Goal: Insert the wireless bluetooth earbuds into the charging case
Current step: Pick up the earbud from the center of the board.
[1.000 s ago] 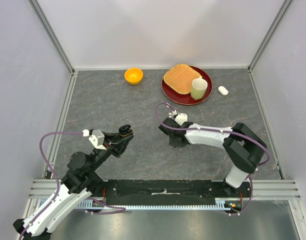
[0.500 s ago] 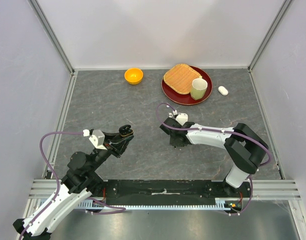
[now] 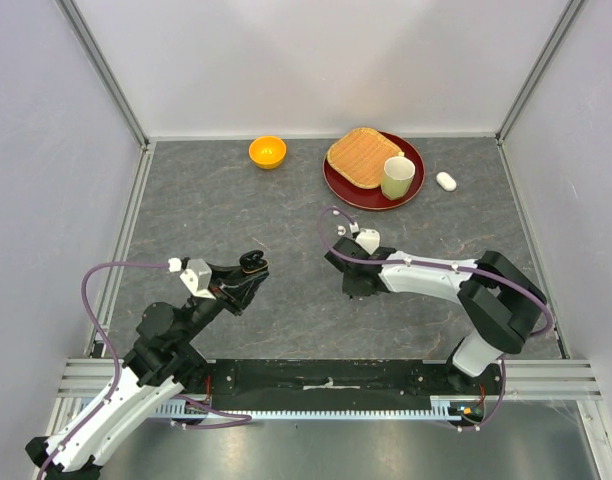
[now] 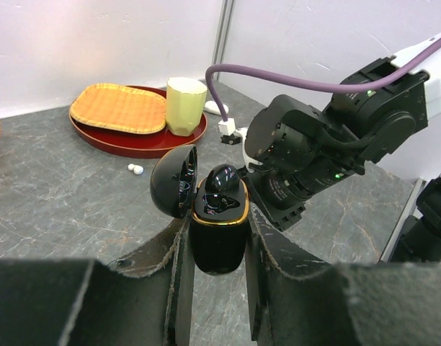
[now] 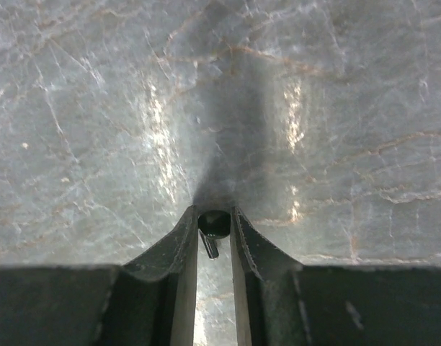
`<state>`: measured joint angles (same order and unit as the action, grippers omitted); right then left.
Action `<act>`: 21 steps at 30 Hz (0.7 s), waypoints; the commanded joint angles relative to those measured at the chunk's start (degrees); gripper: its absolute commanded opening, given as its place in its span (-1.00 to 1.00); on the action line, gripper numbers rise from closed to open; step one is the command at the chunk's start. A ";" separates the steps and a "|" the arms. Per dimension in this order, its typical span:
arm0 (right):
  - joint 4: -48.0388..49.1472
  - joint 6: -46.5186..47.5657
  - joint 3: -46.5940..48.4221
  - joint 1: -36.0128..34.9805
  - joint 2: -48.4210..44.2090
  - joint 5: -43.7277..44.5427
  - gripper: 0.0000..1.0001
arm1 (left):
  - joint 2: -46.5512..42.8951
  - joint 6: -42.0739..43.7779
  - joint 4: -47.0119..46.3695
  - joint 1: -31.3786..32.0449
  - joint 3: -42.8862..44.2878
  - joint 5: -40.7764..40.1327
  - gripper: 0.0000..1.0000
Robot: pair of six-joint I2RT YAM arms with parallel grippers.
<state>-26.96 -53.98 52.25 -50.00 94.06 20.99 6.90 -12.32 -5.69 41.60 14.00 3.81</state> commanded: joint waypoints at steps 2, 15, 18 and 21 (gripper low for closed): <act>-0.90 0.36 -1.01 -0.80 -9.14 2.29 -1.00 | 1.36 -0.51 -2.39 0.06 1.73 2.51 -0.96; 20.96 5.01 -3.29 -7.74 -35.34 14.95 -1.00 | 13.14 -6.05 -17.93 0.14 1.38 9.02 -0.96; 25.35 6.77 -3.29 -9.94 -37.45 16.53 -1.00 | 15.86 -6.32 -21.45 0.14 1.65 10.42 -0.95; 31.15 7.57 -4.17 -12.05 -39.12 16.89 -1.00 | 17.97 -5.97 -24.26 0.14 1.82 11.39 -0.95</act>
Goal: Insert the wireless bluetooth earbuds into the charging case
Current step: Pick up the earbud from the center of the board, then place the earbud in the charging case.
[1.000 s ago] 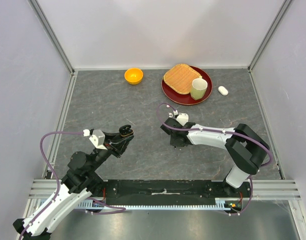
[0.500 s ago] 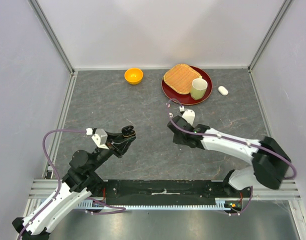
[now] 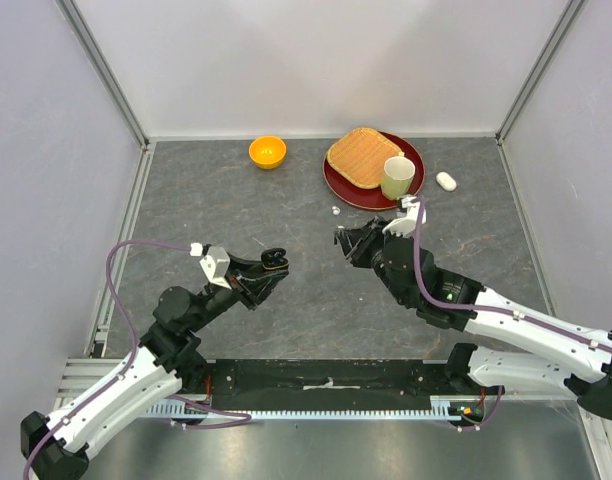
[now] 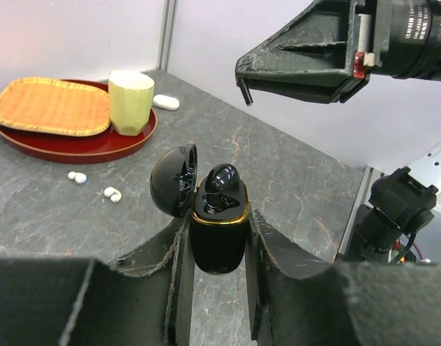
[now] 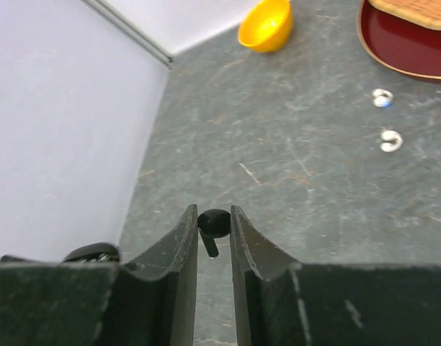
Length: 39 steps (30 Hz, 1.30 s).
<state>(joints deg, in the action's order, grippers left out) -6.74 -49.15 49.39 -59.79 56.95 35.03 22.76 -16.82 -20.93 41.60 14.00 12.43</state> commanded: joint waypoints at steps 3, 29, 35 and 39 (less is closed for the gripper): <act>16.31 3.44 -2.62 -4.45 -3.07 3.47 -1.00 | 3.33 -0.67 -11.14 0.23 1.91 3.74 -0.95; 42.86 10.56 -1.14 -14.74 10.72 0.57 -1.00 | 4.04 7.41 -12.47 0.41 0.33 -0.47 -0.96; 43.92 10.83 0.45 -15.00 13.10 -0.22 -1.00 | 4.66 8.03 -12.82 0.41 0.06 -1.53 -0.96; 44.01 11.18 1.41 -15.27 14.59 0.21 -1.00 | 5.36 8.12 -13.44 0.49 -0.03 -2.05 -0.96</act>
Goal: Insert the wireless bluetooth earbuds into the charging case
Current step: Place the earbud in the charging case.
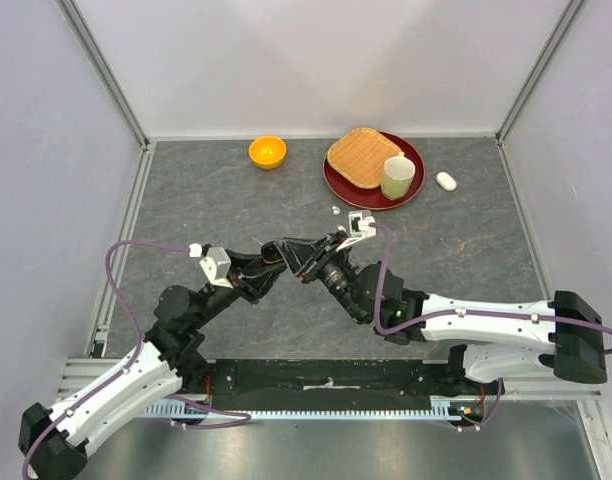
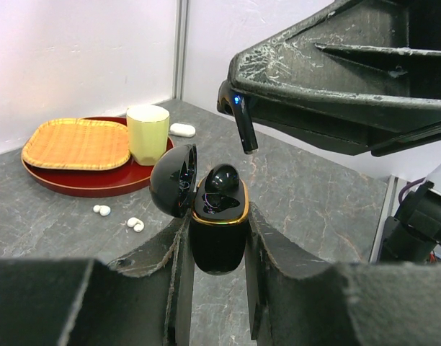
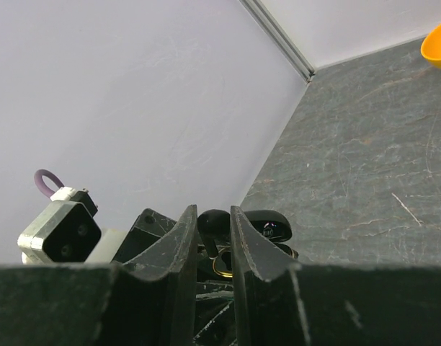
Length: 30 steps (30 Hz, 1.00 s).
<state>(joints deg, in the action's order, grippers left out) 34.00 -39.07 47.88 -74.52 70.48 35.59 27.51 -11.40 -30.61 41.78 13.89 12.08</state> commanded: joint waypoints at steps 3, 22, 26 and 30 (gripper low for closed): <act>2.48 1.63 3.71 -0.71 2.21 0.44 -1.00 | 1.23 2.61 -4.46 0.32 0.17 -1.70 -0.96; -0.42 5.40 5.21 -3.44 6.25 6.15 -1.00 | 1.67 1.38 -6.04 0.32 0.52 -3.02 -0.95; -2.36 6.72 6.52 -4.40 7.04 7.73 -1.00 | 1.85 1.38 -6.57 0.32 0.52 -3.29 -0.95; -2.62 6.90 6.79 -4.84 7.65 9.31 -1.00 | 1.59 1.38 -7.09 0.41 0.52 -3.81 -0.96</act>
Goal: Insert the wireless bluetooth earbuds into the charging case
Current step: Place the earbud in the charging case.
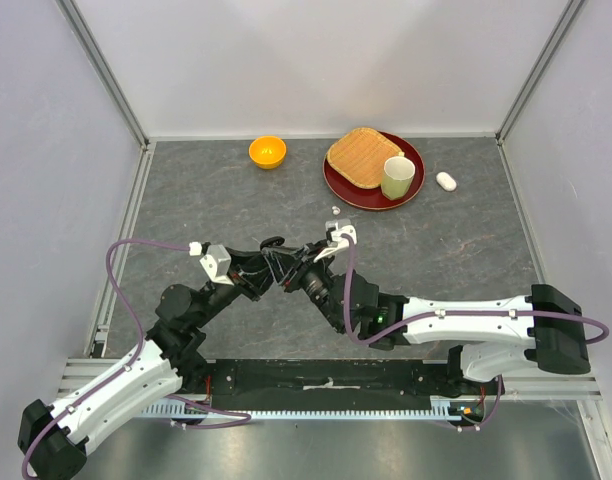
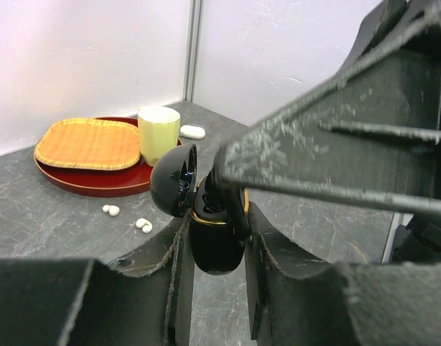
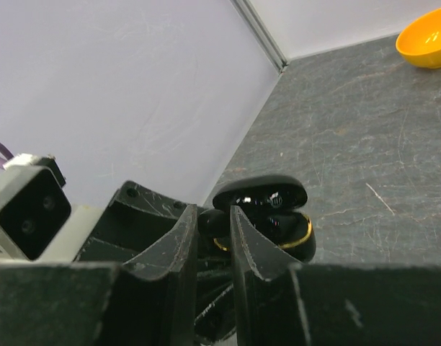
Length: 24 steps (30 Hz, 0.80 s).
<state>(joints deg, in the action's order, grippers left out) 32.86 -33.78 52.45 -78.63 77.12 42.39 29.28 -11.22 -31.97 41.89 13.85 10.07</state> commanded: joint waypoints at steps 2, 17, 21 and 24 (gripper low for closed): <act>-1.49 1.61 2.31 -0.82 1.10 3.92 -1.00 | -0.27 1.38 -5.74 0.30 0.57 -1.98 -0.96; -1.40 1.70 6.53 -0.82 0.31 3.40 -1.00 | -0.89 1.12 -5.04 0.21 -0.40 -1.01 -0.96; -1.31 1.62 6.88 -0.82 0.66 3.75 -1.00 | -1.06 1.20 -4.86 0.21 -0.31 -1.10 -0.95; -1.84 1.26 6.53 -0.73 1.01 4.63 -1.00 | -1.59 1.29 -4.69 0.21 -0.22 -0.92 -0.95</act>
<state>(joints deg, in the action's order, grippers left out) 30.70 -32.80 56.84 -79.48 78.30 45.23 28.58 -11.22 -33.58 41.89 13.63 9.19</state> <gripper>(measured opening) 0.264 0.354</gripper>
